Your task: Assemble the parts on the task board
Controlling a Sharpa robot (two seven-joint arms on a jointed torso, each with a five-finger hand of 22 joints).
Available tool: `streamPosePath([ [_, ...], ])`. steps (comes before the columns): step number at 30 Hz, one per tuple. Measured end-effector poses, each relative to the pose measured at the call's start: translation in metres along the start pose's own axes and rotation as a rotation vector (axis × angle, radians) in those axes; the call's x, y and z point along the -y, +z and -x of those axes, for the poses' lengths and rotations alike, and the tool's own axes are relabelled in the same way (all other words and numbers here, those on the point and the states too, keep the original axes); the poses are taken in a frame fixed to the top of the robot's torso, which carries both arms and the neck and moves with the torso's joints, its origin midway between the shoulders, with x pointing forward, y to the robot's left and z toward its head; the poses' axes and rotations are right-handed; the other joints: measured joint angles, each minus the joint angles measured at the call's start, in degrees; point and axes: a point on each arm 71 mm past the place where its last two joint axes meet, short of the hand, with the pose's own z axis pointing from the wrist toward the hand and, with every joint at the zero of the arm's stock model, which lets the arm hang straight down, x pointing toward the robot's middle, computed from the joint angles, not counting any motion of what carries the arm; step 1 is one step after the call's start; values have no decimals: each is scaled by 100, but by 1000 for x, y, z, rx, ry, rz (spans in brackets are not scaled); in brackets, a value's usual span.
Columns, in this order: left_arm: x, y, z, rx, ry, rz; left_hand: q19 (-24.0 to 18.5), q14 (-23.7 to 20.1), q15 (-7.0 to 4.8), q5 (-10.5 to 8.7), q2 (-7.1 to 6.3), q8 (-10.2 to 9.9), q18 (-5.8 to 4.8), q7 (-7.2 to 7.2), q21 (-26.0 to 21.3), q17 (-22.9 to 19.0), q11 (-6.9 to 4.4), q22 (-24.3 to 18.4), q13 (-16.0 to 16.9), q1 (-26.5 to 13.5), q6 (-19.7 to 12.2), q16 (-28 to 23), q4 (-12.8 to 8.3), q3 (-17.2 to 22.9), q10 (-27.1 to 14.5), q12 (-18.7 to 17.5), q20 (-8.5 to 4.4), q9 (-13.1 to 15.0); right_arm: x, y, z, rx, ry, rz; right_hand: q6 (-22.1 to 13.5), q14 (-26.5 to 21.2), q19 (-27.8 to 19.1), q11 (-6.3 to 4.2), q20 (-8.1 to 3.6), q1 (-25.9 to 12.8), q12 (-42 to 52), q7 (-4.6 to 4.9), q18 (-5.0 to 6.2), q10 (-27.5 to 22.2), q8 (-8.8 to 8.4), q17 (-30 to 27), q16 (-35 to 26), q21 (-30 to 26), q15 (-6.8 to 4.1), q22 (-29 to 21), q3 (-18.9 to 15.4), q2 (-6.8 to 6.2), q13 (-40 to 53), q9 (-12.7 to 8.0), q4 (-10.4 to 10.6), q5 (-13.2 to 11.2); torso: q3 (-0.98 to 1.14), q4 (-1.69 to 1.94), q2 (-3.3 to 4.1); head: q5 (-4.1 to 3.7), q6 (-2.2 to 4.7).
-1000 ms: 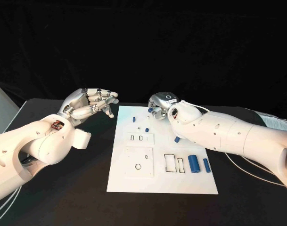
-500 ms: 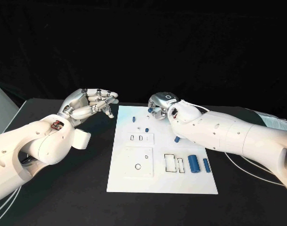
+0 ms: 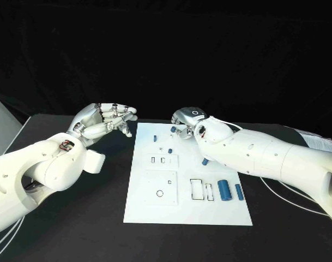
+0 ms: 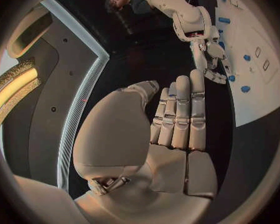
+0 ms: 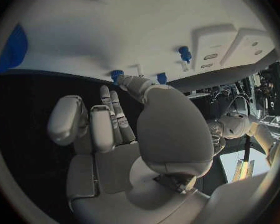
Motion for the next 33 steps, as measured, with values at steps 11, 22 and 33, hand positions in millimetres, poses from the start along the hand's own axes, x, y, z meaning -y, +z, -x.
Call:
streamPosePath([
  [11,0,0,1,1,1,2,0,0,0,0,0,0,0,0,0,0,0,-1,0,0,0,0,0,0,0,0,0,0,7,-8,3,8,15,1,-18,-20,0,9,0,0,15,17,0,-9,0,-55,-3,-41,20,-40,-75,0,-6,-6,35,11,2,-1,0,14,1],
  [22,-1,-2,6,10,7,7,0,0,0,0,0,0,0,0,29,0,0,5,0,0,0,0,0,0,0,0,0,0,46,-43,44,80,189,-54,148,-19,136,-346,-245,76,2084,-216,1,1257,136,250,157,158,-229,349,-788,-166,1406,49,18,145,42,-66,-12,52,90],
  [33,-3,-2,10,20,12,10,-20,0,0,0,0,0,0,0,29,0,-1,15,0,0,0,0,0,0,1,0,21,4,102,-66,63,18,316,-209,-232,11,291,-259,-167,170,8353,-116,-267,2430,402,1164,964,1199,-154,1544,-1694,-71,7094,18,410,201,122,-180,-30,-17,194],
])
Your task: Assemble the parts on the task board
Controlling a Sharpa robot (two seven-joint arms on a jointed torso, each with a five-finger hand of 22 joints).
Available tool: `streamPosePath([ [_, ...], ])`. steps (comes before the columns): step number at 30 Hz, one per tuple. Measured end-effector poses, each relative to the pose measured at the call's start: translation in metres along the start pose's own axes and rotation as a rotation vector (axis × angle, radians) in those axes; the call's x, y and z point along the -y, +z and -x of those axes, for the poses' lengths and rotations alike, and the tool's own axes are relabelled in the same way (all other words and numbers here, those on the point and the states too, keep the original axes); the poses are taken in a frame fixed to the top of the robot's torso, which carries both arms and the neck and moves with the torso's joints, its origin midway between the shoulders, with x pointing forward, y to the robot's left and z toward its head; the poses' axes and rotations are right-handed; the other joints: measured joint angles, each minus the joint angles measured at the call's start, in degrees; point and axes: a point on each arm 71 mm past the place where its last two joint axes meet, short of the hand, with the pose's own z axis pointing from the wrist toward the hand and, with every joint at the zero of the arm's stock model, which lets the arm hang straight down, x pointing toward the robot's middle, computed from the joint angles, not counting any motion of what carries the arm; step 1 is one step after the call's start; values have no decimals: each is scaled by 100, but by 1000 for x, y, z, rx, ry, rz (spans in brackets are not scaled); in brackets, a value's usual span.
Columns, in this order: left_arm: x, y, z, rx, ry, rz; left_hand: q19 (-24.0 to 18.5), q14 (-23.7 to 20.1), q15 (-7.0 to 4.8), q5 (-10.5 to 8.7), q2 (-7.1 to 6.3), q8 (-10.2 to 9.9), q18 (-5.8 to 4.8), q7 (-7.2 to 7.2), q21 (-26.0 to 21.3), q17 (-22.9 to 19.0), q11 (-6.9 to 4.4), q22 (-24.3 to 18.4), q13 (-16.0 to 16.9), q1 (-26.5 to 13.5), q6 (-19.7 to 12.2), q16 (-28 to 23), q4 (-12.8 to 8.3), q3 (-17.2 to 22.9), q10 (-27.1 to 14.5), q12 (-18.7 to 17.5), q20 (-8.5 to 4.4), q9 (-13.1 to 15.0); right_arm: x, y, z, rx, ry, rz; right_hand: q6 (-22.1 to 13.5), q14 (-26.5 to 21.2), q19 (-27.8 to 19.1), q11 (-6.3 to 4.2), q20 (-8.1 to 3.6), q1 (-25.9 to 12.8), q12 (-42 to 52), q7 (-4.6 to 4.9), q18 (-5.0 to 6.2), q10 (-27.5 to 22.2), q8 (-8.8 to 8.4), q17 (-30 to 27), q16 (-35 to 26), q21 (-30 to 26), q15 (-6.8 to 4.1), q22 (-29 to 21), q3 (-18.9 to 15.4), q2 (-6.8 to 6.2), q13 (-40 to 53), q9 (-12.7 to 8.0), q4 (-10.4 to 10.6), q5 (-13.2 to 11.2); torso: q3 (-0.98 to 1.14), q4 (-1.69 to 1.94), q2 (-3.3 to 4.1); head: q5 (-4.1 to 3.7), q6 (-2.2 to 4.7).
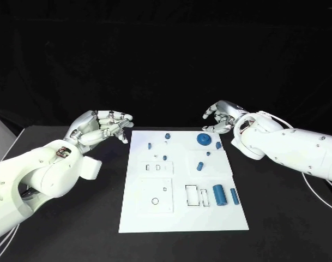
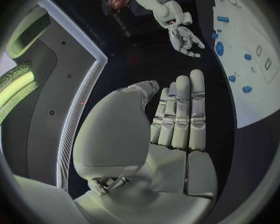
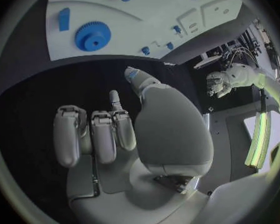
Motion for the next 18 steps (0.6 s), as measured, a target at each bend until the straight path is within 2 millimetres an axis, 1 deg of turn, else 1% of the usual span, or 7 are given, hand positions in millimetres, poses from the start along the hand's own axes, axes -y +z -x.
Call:
streamPosePath([
  [3,0,0,0,1,0,0,0,0,0,0,0,0,0,0,0,0,0,0,0,0,0,0,0,0,0,0,0,0,11,-1,2,-25,2,-35,-7,-21,-24,-6,24,34,130,6,0,12,31,0,37,72,21,0,-54,34,0,0,55,0,14,-13,5,-24,14],
  [5,0,0,1,2,1,1,0,0,0,0,0,0,0,0,0,0,0,1,0,0,0,0,0,0,0,0,0,0,16,-1,2,-38,-1,-53,-8,-21,-24,-4,24,34,133,6,-1,14,31,0,37,93,21,0,-54,34,0,0,55,0,16,-14,7,-48,16],
  [10,-1,0,1,2,0,2,0,0,0,0,0,0,0,0,-1,0,0,4,0,0,0,0,0,0,0,0,0,-1,24,1,1,-75,-13,-89,-11,-21,-24,-4,24,34,156,9,-1,14,31,0,65,128,21,0,-133,34,0,-10,96,0,12,-10,13,-95,-3],
  [11,-1,0,1,2,0,2,0,0,0,0,0,0,0,0,0,0,0,4,0,0,0,0,0,0,0,0,0,-1,24,1,0,-82,-16,-93,-25,-21,-24,-4,24,34,156,23,-1,14,31,-1,65,127,21,0,-166,34,0,-15,102,0,10,-9,14,-100,-8],
  [13,-1,0,1,2,0,2,0,0,0,0,0,0,0,0,-1,0,0,4,0,0,0,0,0,0,0,0,0,-1,24,2,-5,-100,-21,-101,-26,-21,-24,-4,24,34,156,24,0,14,31,-1,65,128,21,0,-197,34,0,-16,132,0,7,-3,16,-115,-24],
  [14,-1,0,1,1,0,2,0,0,0,0,0,0,0,0,-1,0,0,4,0,0,0,0,0,0,0,0,0,-1,23,2,-8,-107,-23,-104,-46,-21,-24,-4,24,34,156,5,-1,14,31,0,65,127,21,0,-229,34,0,-22,135,0,5,0,16,-121,-29],
  [18,-1,0,0,0,-1,2,0,0,0,0,0,0,0,0,-1,0,0,4,0,0,0,0,0,0,0,0,0,-1,21,5,-17,-130,-34,-114,-74,-2,-3,-4,45,34,156,33,0,14,54,-1,64,159,40,-1,-316,34,-1,-28,187,0,3,15,18,-146,-53],
])
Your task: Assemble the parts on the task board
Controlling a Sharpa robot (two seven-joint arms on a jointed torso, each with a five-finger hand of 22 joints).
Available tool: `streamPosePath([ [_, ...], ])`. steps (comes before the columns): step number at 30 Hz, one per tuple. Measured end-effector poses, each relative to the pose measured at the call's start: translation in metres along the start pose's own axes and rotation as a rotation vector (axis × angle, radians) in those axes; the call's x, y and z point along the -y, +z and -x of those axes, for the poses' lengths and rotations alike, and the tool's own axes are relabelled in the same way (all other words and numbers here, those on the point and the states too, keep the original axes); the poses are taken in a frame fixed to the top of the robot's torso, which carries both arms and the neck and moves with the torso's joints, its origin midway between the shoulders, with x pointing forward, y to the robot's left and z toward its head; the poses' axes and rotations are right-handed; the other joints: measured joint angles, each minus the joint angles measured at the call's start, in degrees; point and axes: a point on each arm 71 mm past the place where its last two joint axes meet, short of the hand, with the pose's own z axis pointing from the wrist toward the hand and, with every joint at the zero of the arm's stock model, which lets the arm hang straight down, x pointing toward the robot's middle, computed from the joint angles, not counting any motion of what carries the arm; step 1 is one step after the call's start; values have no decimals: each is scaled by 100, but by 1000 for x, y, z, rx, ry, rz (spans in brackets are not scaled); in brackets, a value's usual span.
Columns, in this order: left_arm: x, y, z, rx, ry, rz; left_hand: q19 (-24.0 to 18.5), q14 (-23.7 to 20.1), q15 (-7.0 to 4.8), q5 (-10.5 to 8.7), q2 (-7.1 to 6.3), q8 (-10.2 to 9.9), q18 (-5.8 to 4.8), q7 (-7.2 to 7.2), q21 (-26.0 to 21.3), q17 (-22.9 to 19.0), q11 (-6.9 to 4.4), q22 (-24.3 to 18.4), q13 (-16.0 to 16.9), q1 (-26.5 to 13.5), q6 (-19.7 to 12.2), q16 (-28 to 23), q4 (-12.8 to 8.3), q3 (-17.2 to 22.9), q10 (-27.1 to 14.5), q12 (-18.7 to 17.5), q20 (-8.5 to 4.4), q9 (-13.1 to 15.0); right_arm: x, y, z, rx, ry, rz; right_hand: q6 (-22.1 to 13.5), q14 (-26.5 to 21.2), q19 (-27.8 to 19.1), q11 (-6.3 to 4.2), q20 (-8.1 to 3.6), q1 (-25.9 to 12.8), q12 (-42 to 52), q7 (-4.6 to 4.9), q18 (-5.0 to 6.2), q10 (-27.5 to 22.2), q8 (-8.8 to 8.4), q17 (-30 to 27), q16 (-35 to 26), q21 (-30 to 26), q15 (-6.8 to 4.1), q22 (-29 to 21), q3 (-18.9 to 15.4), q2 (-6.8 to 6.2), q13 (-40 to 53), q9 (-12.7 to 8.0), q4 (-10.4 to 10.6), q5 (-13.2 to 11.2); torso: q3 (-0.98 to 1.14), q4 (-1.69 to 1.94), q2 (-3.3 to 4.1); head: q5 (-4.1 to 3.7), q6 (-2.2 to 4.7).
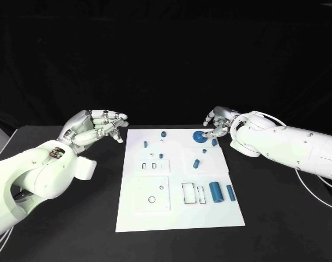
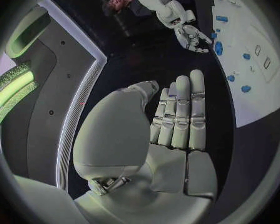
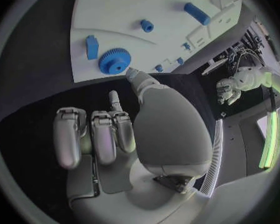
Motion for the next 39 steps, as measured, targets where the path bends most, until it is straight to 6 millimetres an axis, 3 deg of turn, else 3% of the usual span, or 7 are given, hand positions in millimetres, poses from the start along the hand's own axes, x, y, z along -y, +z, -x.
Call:
streamPosePath([
  [9,0,0,0,-2,-1,0,0,0,0,0,0,0,0,0,0,0,0,-1,0,0,0,0,0,0,0,0,0,-1,0,8,-13,-19,-25,-31,-38,-20,0,0,0,38,0,-2,0,0,0,0,23,0,21,-1,-77,38,-1,-7,34,0,-3,21,13,-28,-31],
  [24,-1,1,-1,-5,-4,1,0,0,0,0,0,0,0,0,0,0,0,-2,0,0,0,0,0,0,0,0,0,-1,-1,16,-23,-21,-54,-55,-38,-20,-21,0,20,68,0,-2,1,-1,23,-2,23,0,21,-2,-109,68,-1,-12,65,0,-2,16,16,-32,-66],
  [28,-1,1,-1,-5,-3,1,0,0,0,0,0,0,0,0,0,0,0,-2,0,0,0,0,0,0,0,0,0,-1,-1,17,-24,-21,-55,-56,-38,-20,-21,0,20,133,0,-2,0,-1,68,-2,23,24,20,-3,-123,133,-1,-12,86,31,1,14,16,-32,-71],
  [34,-1,1,-1,-5,-4,2,0,0,0,0,0,0,0,0,0,0,0,-2,0,0,0,0,0,0,0,0,0,-2,-2,17,-25,-23,-54,-51,215,-20,-21,0,20,235,0,-61,0,-1,194,-2,23,24,20,-3,78,235,-2,-15,198,78,7,7,16,-19,-85],
  [39,-2,1,-1,-6,-3,2,0,0,0,0,0,0,0,0,0,0,0,-2,0,0,0,0,0,0,0,0,0,-2,-2,17,-25,-24,-52,-45,369,-15,-21,0,20,243,0,-102,0,-1,246,-2,23,24,15,-4,277,243,-2,-15,226,110,10,4,16,-14,-93],
])
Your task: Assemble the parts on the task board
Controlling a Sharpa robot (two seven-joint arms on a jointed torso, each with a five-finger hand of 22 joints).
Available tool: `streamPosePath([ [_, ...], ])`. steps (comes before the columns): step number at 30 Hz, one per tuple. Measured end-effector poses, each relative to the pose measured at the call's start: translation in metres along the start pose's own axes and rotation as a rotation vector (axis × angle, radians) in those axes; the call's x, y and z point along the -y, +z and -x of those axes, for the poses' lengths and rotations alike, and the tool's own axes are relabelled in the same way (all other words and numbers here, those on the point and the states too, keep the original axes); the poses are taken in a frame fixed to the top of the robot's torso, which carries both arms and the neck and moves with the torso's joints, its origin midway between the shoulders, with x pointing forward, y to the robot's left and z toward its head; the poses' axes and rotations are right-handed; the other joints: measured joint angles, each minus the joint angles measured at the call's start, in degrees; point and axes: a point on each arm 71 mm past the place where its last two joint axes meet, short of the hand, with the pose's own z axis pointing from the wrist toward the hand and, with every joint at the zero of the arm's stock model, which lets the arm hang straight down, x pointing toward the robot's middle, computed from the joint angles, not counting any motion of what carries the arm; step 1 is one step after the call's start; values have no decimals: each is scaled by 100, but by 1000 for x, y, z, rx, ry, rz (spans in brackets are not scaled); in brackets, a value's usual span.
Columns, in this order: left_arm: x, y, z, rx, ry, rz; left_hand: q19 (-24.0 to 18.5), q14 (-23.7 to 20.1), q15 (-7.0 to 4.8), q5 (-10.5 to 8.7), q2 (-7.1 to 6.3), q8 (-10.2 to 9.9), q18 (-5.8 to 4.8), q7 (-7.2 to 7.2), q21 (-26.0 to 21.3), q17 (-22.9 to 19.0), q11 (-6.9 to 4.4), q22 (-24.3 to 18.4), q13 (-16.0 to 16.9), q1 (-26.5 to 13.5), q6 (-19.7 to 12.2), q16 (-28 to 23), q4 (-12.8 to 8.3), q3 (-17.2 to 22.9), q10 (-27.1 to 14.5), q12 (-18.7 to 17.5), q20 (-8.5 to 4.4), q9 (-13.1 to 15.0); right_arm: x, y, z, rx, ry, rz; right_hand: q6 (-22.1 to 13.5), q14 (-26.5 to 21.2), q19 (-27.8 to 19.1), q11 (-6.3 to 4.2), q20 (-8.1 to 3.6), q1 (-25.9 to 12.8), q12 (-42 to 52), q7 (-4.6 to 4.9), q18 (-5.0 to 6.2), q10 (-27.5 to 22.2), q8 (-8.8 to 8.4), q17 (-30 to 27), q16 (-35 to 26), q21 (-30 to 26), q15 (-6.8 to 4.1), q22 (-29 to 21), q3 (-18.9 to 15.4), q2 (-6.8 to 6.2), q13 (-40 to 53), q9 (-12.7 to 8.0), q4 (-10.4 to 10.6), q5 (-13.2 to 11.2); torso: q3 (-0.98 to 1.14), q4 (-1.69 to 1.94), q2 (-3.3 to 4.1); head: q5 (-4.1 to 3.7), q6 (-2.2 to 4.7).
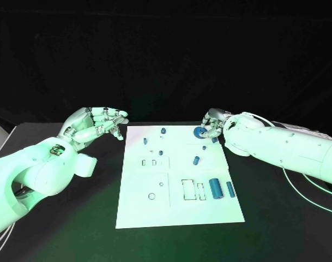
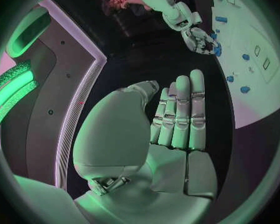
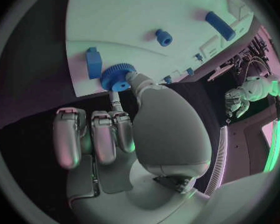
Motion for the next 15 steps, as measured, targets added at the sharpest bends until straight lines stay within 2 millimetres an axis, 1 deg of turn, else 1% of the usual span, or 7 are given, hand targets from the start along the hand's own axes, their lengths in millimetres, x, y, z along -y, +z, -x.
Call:
streamPosePath([
  [1,0,0,0,0,0,0,0,0,0,0,0,0,0,0,0,0,0,0,0,0,0,0,0,0,0,0,0,0,0,0,0,0,0,1,15,17,0,-10,0,0,0,-14,0,-7,11,0,0,0,-17,0,30,0,0,0,3,12,0,0,0,0,-1],
  [2,0,0,0,0,0,0,0,0,0,0,0,0,0,0,0,0,0,0,0,0,0,0,0,0,0,0,0,0,0,0,0,-1,1,3,30,14,0,-45,0,0,0,-28,0,-2,23,0,0,0,-20,0,71,0,0,0,5,46,0,-1,0,0,-1],
  [3,0,0,0,0,0,0,0,0,0,0,0,0,-1,0,0,0,0,0,0,0,0,0,0,0,0,0,0,0,-1,0,0,-2,1,5,45,2,5,-57,-5,1,0,-24,0,5,29,0,0,0,-32,0,120,0,0,0,3,79,1,-1,0,0,-1],
  [6,0,0,0,-1,0,0,0,0,0,0,0,0,0,0,0,0,0,0,0,0,0,0,0,0,0,0,0,0,-2,0,0,-4,1,10,58,7,0,-57,-44,7,0,-11,0,5,43,0,0,0,-69,0,256,5,0,0,-10,211,2,-1,0,1,-2],
  [10,0,0,0,-1,0,1,0,0,0,0,0,0,0,0,0,0,0,0,0,0,0,0,0,0,0,0,0,0,-3,0,-1,-6,2,17,64,6,20,-98,-64,23,1,-5,0,5,43,0,0,0,-70,2,437,-11,0,0,-42,407,1,1,-1,2,-2],
  [12,0,0,0,-1,0,1,0,0,0,0,0,0,-1,0,0,0,0,-1,0,0,0,0,0,0,0,0,0,-1,-4,-1,-2,-5,2,23,64,5,20,-98,-64,22,24,-5,0,5,43,0,0,5,-71,4,516,-10,0,-30,-76,513,1,1,-1,7,-1],
  [15,0,0,0,-1,0,1,0,0,0,0,0,0,0,0,0,0,0,-1,0,0,0,0,0,0,0,0,0,0,-7,-4,-3,5,-1,38,64,-14,20,-98,-64,22,44,-5,0,5,43,-1,0,23,-90,4,558,-10,0,-30,-92,566,1,1,-1,12,12],
])
